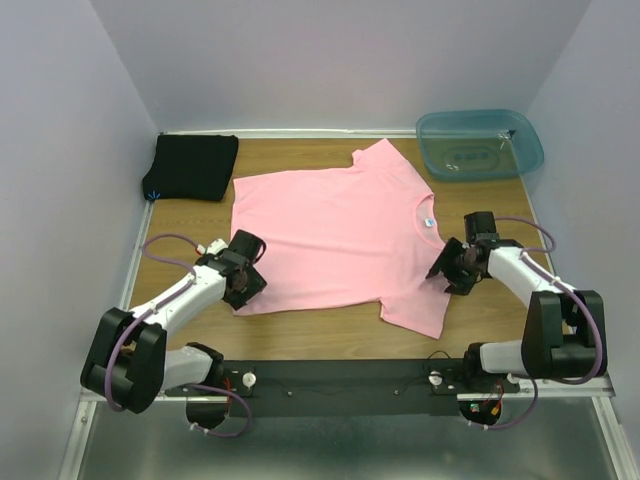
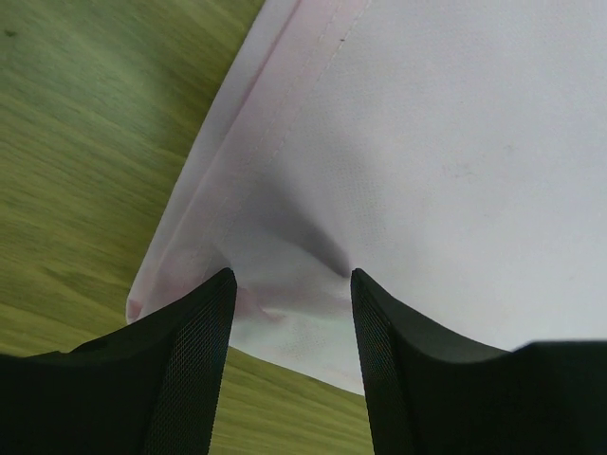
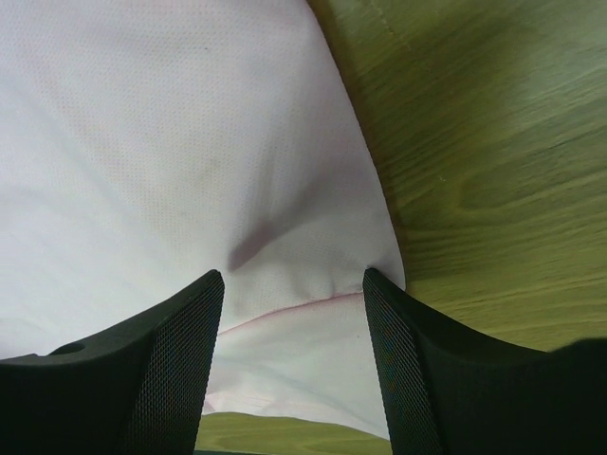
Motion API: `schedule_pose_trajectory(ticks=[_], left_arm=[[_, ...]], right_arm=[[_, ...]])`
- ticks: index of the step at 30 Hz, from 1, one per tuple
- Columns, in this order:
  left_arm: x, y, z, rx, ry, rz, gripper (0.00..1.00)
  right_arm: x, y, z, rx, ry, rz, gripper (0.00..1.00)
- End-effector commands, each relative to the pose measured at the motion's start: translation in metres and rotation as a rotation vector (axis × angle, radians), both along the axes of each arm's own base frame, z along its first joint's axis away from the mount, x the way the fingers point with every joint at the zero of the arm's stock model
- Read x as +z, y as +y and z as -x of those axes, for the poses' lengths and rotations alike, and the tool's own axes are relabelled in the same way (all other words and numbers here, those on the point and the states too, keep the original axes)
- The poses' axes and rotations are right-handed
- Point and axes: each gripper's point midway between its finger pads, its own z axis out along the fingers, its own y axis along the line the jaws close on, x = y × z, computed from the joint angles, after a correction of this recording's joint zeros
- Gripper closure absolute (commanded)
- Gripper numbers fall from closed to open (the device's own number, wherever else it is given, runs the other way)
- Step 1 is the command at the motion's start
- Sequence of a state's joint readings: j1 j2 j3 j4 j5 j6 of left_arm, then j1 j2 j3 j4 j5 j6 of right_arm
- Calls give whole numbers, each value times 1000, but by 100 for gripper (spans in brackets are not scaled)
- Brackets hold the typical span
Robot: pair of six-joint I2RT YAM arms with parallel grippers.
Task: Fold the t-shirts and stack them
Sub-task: Flatten the tshirt out
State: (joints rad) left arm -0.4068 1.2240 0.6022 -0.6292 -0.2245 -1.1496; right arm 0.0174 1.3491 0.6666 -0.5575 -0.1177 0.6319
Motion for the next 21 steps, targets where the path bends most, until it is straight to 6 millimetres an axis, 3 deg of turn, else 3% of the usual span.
schedule_pose_trajectory(ticks=[1,6,10,14,17,21], left_arm=[[10,1,2,103,8,35,40],[5,2,5,146,40,34,39],[2,4,5,179,47,25,39],[1,5,7,191,75,14,37],[15,6,0,183,51,-1,34],[49,8,-17,190,-30,-18,28]], right_arm=[[-17,-27,25,-122,115,73,30],[-15,-29,28,-179,117,35,30],[-12,-45,28,-253,91,44,30],[-9,-42,23,-205,86,27,27],[-1,-41,16,-176,51,18,26],[13,-41,9,-130,-16,27,25]])
